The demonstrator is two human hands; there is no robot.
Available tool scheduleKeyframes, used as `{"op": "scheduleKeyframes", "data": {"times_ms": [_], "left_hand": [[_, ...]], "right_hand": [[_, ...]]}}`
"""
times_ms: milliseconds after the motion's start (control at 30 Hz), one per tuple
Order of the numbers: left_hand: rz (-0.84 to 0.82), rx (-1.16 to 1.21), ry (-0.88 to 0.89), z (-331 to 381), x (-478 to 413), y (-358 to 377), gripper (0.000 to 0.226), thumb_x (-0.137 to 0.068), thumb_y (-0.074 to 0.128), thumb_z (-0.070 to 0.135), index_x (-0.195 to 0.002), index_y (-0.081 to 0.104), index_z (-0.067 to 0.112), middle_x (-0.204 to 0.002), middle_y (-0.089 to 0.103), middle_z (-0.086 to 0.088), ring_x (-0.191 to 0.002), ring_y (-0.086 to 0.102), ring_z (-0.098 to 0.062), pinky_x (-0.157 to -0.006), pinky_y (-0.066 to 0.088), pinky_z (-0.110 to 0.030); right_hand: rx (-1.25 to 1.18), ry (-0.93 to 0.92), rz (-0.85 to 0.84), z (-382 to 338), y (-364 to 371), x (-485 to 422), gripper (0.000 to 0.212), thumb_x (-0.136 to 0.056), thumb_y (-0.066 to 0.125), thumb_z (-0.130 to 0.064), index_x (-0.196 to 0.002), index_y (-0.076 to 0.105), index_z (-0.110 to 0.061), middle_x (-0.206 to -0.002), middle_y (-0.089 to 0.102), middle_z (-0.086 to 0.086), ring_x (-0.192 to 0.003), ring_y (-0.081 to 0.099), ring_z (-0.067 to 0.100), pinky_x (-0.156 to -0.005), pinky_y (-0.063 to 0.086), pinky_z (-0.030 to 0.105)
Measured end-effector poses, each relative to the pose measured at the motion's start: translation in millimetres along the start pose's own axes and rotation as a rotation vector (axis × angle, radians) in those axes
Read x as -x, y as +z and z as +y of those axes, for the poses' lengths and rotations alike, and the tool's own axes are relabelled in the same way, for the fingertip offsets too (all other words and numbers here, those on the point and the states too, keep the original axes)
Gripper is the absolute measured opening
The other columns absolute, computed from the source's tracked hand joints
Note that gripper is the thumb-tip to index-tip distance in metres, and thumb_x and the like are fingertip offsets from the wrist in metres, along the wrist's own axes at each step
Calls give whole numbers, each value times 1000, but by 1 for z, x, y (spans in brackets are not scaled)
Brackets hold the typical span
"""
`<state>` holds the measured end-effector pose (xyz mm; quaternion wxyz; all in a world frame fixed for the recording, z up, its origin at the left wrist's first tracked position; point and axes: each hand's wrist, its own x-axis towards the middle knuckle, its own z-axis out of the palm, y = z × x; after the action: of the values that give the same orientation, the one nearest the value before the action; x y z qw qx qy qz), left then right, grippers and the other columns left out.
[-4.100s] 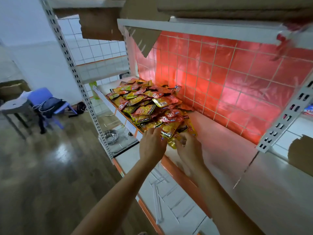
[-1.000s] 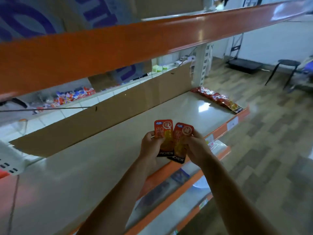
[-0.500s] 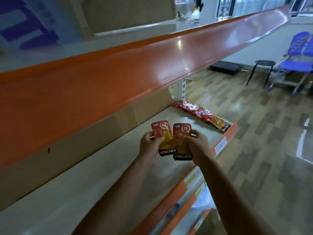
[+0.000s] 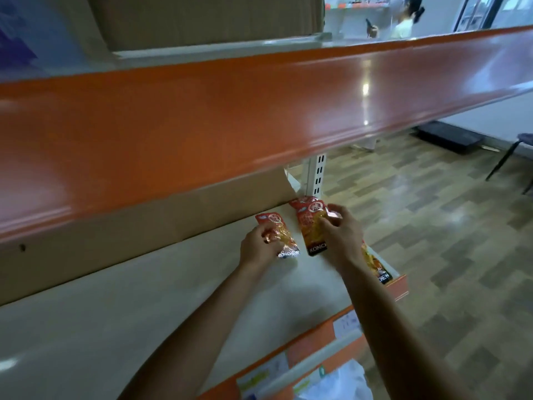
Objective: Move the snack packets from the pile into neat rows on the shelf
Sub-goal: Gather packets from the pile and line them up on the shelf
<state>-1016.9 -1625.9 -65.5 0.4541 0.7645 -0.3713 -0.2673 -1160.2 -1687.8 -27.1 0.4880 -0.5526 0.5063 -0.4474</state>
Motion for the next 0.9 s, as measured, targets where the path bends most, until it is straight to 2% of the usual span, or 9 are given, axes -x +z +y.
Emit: {"op": "scheduleKeyframes", "data": {"times_ms": [100,167,300,400,467,667,733,800,900], "left_hand": [[-35,-158,37,2,-6,13,61,-73,80,16,-130,57,21,-121,63,-2,-107,61,-18,-83,40,-17],[-30,-321,81,4,-10,20,63,-77,76,20,-135,52,21,-127,59,-5,-114,57,-21,-89,39,-21],[2,-559,88,6,-26,32,51,-82,69,35,-131,57,25,-135,46,-12,-122,45,-31,-103,38,-32],[22,-676,87,9,-36,38,47,-87,64,39,-132,56,27,-143,38,-6,-124,40,-33,-104,37,-36],[33,-716,93,11,-41,40,48,-89,61,40,-135,53,28,-144,42,-4,-124,40,-32,-103,37,-37],[56,-747,100,14,-52,45,45,-91,59,39,-135,53,29,-141,48,1,-123,42,-30,-99,40,-38],[65,-747,103,15,-54,46,43,-91,59,37,-133,55,29,-137,52,2,-121,44,-29,-98,41,-39],[69,-732,116,14,-55,46,40,-90,60,34,-129,57,29,-132,56,2,-119,46,-29,-95,43,-39],[83,-696,153,12,-55,47,37,-89,62,30,-126,60,28,-128,59,2,-116,50,-27,-93,45,-39]], "right_hand": [[3,-50,8,-1,-12,-18,27,-92,58,-10,-118,62,-17,-96,67,7,-74,66,16,-60,55,24],[66,-77,-12,0,-17,-30,22,-92,56,-13,-111,66,-19,-93,68,6,-69,64,11,-54,51,20],[87,-82,-48,4,-23,-47,17,-89,57,-17,-99,70,-22,-89,71,7,-72,66,19,-67,57,37],[71,-82,-96,8,-30,-53,18,-87,57,-12,-96,69,-23,-87,70,7,-72,66,21,-65,53,32],[61,-84,-123,11,-35,-57,21,-86,57,-8,-95,68,-23,-87,70,7,-72,66,19,-61,51,27],[36,-83,-210,17,-41,-64,38,-84,55,3,-115,60,-17,-98,68,6,-83,67,18,-61,55,22],[10,-64,-226,20,-40,-66,42,-83,57,3,-120,55,-18,-103,68,6,-87,68,19,-72,59,34],[28,-55,-235,22,-38,-67,47,-83,58,0,-127,51,-17,-109,66,7,-93,67,20,-83,57,45],[69,-53,-262,25,-32,-68,46,-84,60,-4,-128,52,-16,-113,65,6,-99,65,19,-86,55,47]]}}
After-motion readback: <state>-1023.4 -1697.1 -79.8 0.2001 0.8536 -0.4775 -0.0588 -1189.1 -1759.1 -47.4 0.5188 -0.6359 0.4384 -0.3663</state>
